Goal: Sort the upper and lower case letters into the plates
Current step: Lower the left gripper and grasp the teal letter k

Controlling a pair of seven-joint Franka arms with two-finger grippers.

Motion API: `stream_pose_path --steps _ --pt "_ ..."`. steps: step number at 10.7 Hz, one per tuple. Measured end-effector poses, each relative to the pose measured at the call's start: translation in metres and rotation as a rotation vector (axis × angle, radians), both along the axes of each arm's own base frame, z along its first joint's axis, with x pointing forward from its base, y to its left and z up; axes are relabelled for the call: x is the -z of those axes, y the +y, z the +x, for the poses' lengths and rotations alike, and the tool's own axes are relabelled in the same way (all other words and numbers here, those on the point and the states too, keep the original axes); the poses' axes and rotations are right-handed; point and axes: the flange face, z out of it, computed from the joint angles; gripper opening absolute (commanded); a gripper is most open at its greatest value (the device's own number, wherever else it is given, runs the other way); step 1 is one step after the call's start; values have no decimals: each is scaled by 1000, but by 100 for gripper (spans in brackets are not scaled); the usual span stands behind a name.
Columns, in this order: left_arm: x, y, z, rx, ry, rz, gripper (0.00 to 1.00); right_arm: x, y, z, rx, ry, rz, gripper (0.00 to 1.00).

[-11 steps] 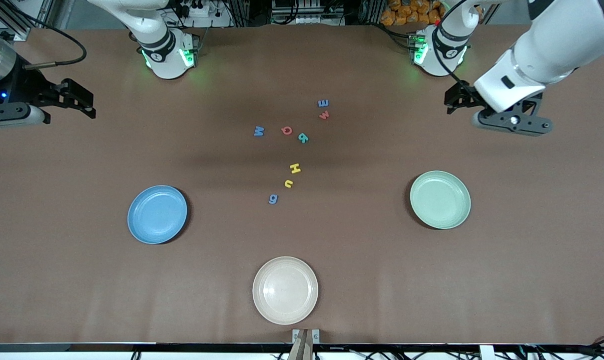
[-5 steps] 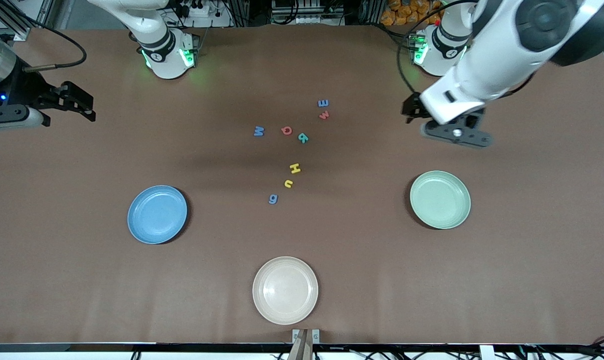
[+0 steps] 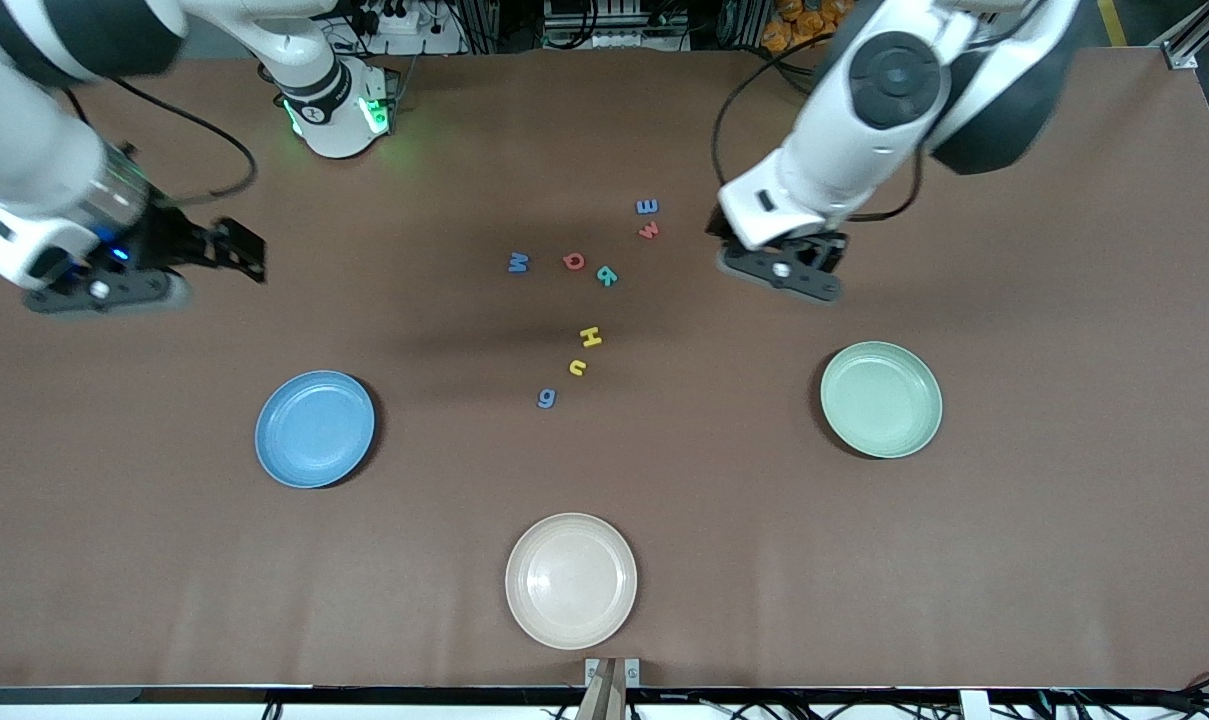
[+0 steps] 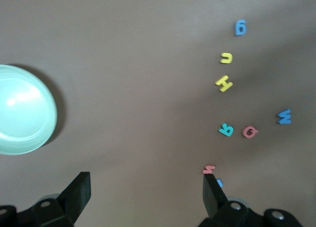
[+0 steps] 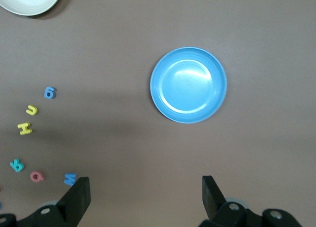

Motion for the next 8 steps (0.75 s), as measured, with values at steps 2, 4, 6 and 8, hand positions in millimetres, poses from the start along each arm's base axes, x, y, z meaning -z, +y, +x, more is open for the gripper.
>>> stream_pose_path --steps 2,4,6,8 --pt "36 -37 -29 73 8 -5 100 34 10 9 14 41 -2 100" --pt "67 -67 -55 135 32 -3 100 54 2 16 28 77 -6 100" --pt "80 -83 -65 164 32 -13 100 77 -5 21 41 118 -10 100" --pt "100 -98 -69 179 17 -42 100 107 -17 23 64 151 -13 100"
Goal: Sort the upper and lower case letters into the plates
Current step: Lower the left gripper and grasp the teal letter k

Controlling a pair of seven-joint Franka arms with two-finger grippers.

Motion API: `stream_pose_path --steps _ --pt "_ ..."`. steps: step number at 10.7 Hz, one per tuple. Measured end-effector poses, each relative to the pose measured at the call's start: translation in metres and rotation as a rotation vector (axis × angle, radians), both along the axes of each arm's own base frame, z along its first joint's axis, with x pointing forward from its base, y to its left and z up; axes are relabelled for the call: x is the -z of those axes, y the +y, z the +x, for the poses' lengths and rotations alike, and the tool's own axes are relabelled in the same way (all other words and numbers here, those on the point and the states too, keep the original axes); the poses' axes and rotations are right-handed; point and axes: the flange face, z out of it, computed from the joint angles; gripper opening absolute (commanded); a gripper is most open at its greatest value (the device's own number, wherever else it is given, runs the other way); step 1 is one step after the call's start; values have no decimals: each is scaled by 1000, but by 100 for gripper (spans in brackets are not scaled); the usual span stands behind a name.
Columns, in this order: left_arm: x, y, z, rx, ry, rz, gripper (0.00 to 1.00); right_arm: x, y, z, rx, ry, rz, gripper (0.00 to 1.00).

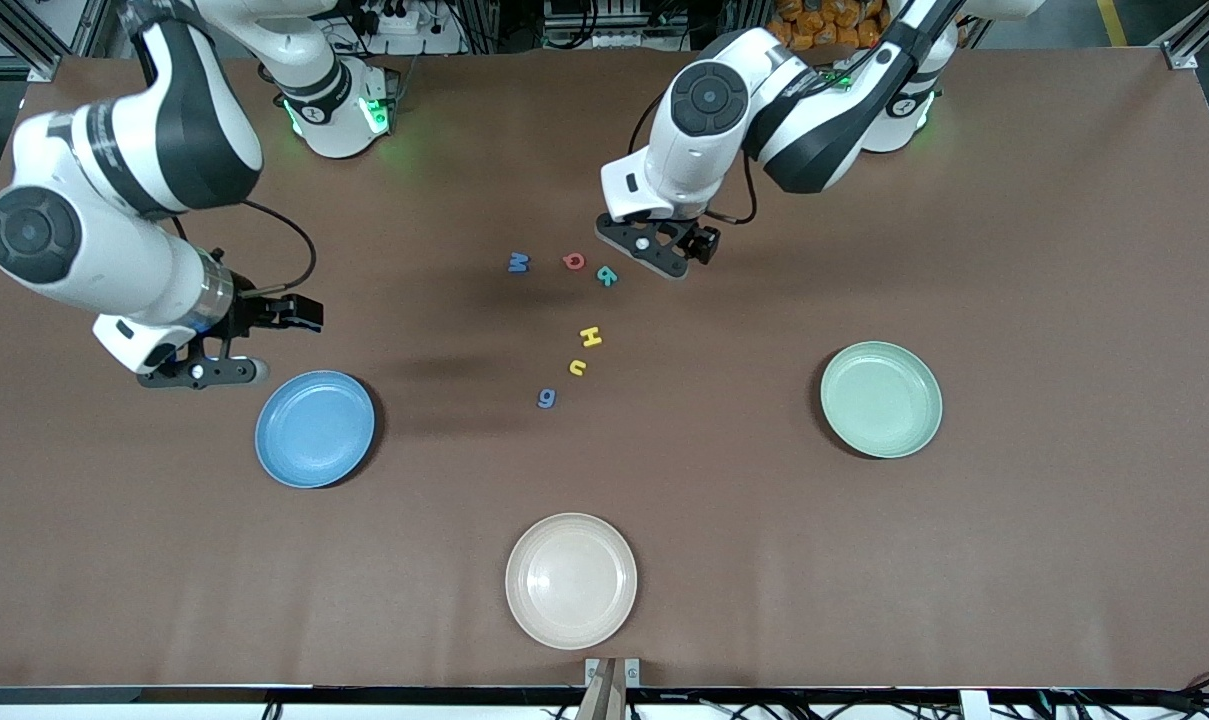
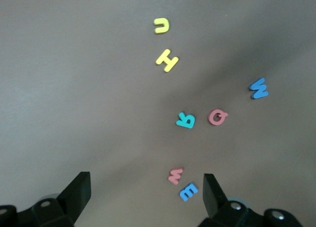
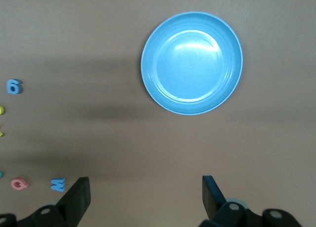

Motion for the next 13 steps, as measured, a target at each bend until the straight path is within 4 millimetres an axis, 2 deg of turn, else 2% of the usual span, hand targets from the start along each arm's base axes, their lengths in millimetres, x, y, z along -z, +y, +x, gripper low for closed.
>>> stream_pose_path --steps 2,4,5,7,9,13 --pt "43 -20 -9 -12 -4 -24 100 23 -17 -2 22 33 -2 100" --pt "85 -40 -26 -27 -6 -8 100 31 -15 -7 -4 51 1 100" --pt "98 -46 -33 -38 -7 7 100 36 -14 -8 -15 61 2 100" --pt "116 -60 -50 -49 -19 16 100 55 -10 -11 -33 103 2 100" --pt "131 -66 -57 -39 -30 25 94 70 4 -18 -62 147 -2 100" --pt "158 -63 -60 -6 -37 65 87 76 10 -19 -69 158 1 100"
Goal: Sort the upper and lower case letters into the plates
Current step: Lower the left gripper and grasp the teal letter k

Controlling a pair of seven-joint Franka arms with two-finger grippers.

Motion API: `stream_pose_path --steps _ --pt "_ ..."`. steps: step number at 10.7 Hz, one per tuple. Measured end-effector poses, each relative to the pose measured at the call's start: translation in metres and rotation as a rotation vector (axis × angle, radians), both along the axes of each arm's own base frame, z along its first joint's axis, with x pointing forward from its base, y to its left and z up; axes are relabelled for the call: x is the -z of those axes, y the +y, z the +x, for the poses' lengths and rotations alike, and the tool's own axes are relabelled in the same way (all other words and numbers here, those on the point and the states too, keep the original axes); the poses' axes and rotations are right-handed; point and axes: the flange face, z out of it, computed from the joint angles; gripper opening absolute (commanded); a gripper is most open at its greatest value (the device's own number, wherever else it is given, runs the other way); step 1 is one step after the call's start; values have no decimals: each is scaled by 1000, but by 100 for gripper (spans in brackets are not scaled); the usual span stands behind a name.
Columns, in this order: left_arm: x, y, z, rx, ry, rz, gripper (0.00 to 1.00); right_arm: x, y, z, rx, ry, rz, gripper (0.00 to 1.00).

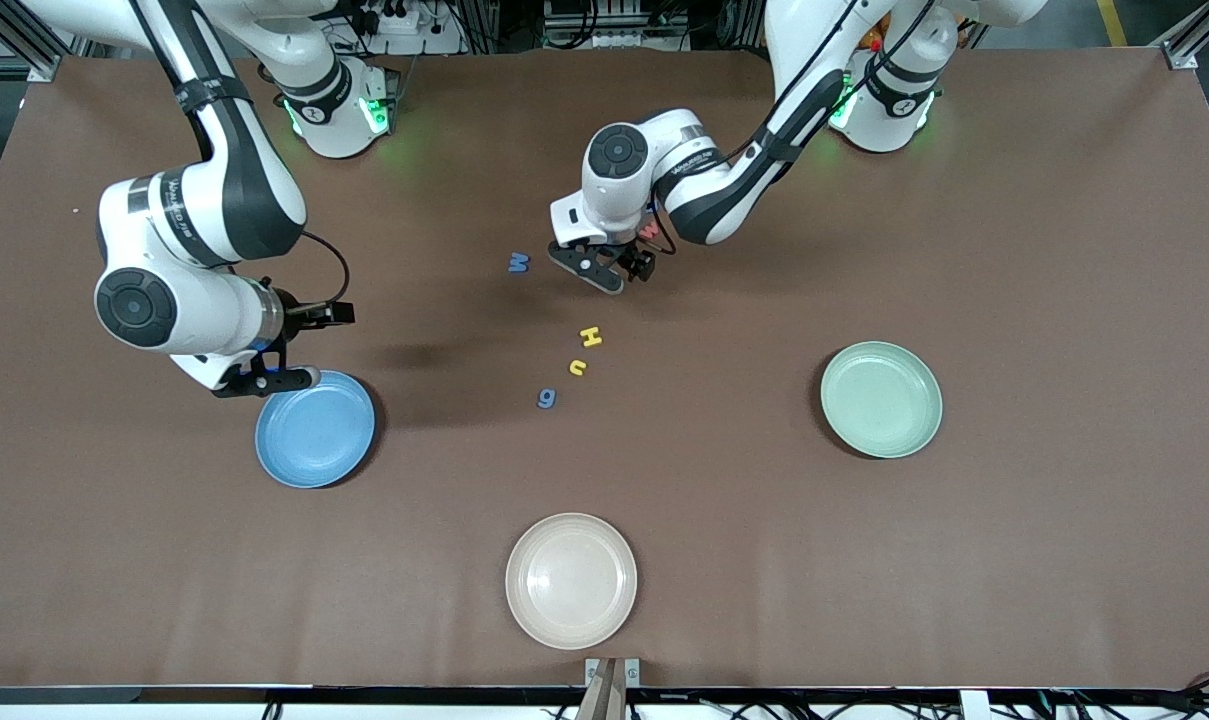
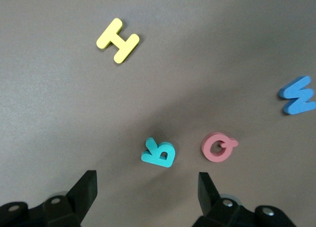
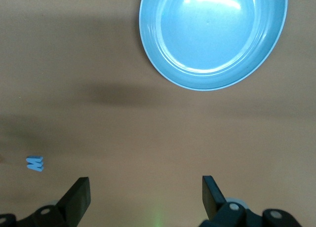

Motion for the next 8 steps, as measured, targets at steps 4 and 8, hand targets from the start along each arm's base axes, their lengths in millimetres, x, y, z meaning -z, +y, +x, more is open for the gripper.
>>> stream_pose_path --steps 4,8 --pt "33 -3 -9 2 -57 33 83 22 -1 9 26 -13 30 100" --pt "50 -3 -12 -1 -87 37 82 36 -18 22 64 -54 40 100"
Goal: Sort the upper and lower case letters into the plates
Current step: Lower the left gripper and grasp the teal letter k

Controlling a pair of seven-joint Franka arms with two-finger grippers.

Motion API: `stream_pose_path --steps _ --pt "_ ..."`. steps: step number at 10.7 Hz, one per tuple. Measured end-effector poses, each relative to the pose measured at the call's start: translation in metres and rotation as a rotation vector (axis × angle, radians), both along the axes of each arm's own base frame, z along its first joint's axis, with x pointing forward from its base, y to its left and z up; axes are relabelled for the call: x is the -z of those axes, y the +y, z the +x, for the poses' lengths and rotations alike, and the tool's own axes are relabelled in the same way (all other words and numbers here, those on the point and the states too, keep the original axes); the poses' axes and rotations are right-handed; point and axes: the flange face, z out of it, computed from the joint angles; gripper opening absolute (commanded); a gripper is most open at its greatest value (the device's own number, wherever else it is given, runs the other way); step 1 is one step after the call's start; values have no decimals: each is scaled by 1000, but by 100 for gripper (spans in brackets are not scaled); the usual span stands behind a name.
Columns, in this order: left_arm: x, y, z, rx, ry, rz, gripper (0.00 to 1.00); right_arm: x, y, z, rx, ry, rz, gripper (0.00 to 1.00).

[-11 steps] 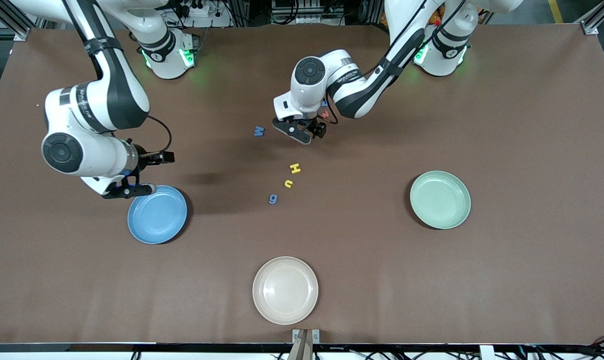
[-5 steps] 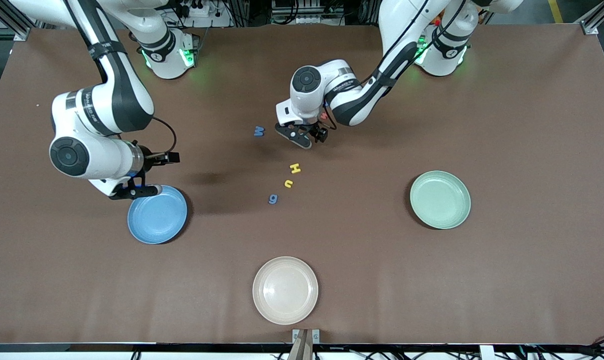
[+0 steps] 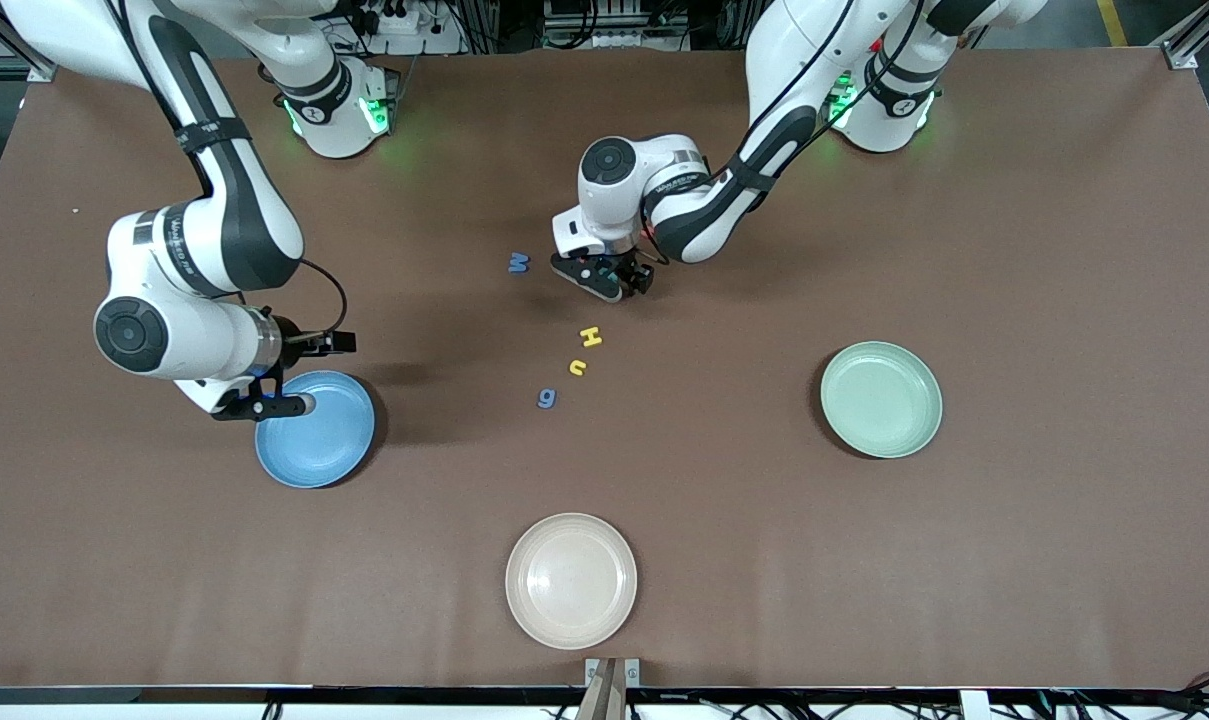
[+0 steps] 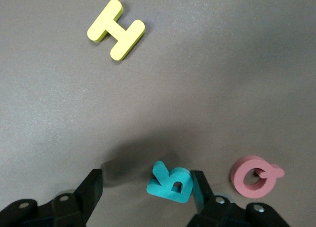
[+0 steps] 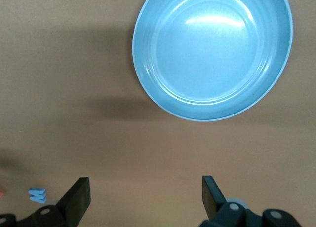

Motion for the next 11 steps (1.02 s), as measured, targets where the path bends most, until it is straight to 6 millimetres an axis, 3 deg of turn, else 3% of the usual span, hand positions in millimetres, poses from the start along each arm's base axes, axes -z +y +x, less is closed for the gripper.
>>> stream_pose_path --steps 4,6,9,11 --pt "0 -2 -3 -5 1 1 81 13 -3 -1 9 33 5 100" --pt "0 -3 -6 -10 1 1 76 15 4 -6 -4 63 5 100" --pt "1 -8 -15 -6 2 1 69 13 41 -20 -73 108 -1 100" --pt "1 -9 -15 -6 2 1 66 10 56 -26 -102 124 -6 100"
